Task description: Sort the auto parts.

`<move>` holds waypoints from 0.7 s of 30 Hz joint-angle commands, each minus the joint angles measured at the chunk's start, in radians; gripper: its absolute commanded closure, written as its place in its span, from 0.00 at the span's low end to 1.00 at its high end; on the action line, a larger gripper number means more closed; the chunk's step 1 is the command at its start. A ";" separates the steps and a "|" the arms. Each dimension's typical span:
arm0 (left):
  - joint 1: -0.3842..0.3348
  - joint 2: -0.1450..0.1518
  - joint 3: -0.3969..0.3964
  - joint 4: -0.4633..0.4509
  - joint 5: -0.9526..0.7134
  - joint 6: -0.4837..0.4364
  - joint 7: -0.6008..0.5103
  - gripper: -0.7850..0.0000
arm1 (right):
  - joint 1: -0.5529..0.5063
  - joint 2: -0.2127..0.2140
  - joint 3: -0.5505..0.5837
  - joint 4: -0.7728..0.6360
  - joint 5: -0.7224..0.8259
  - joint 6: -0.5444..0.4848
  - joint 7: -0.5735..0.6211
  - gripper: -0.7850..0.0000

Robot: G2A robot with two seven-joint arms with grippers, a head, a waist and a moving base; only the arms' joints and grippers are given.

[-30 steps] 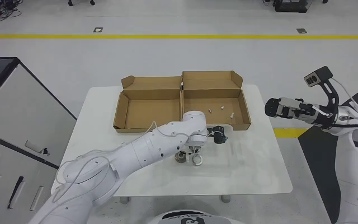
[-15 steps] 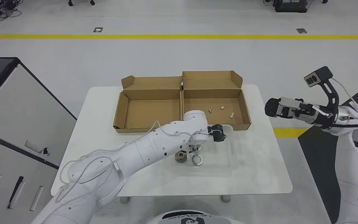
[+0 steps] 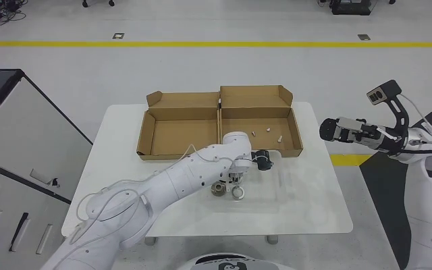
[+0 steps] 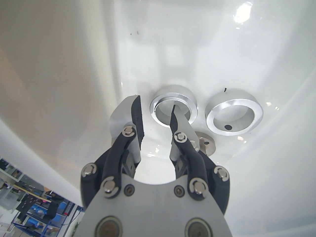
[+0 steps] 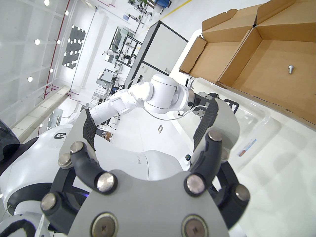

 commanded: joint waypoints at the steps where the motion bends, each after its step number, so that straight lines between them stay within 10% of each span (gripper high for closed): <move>1: 0.000 -0.003 0.000 0.009 -0.001 -0.004 0.001 0.62 | 0.000 0.000 0.000 0.000 0.000 0.000 0.000 0.00; 21: 0.002 -0.037 -0.006 0.088 0.000 -0.040 0.019 0.70 | 0.000 0.000 0.000 0.000 0.000 0.000 0.000 0.00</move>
